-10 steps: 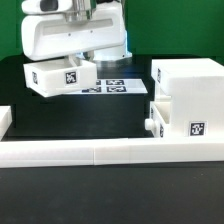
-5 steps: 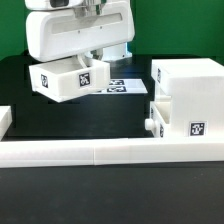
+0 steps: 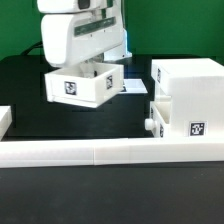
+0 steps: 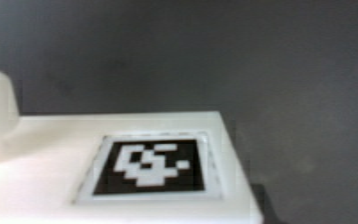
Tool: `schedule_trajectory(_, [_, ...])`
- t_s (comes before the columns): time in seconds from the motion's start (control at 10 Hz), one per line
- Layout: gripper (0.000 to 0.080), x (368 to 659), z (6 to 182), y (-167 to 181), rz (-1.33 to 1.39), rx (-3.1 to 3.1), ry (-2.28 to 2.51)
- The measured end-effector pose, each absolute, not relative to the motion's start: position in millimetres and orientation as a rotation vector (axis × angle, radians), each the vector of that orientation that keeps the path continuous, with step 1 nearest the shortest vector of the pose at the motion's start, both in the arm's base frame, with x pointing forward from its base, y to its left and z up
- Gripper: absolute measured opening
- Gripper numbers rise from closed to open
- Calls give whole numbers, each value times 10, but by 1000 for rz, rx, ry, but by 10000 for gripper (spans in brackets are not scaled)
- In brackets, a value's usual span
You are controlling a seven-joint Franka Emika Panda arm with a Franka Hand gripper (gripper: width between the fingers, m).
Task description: Assemble drawer
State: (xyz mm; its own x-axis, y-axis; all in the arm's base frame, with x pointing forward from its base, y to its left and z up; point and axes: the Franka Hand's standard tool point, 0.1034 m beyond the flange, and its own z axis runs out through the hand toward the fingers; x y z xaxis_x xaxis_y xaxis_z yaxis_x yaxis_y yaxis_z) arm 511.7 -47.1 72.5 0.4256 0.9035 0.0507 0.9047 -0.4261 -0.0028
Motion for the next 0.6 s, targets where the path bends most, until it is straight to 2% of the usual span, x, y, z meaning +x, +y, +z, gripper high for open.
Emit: schedule_trajectory(0.6, [42, 5159, 667, -451, -32, -2296, -2107])
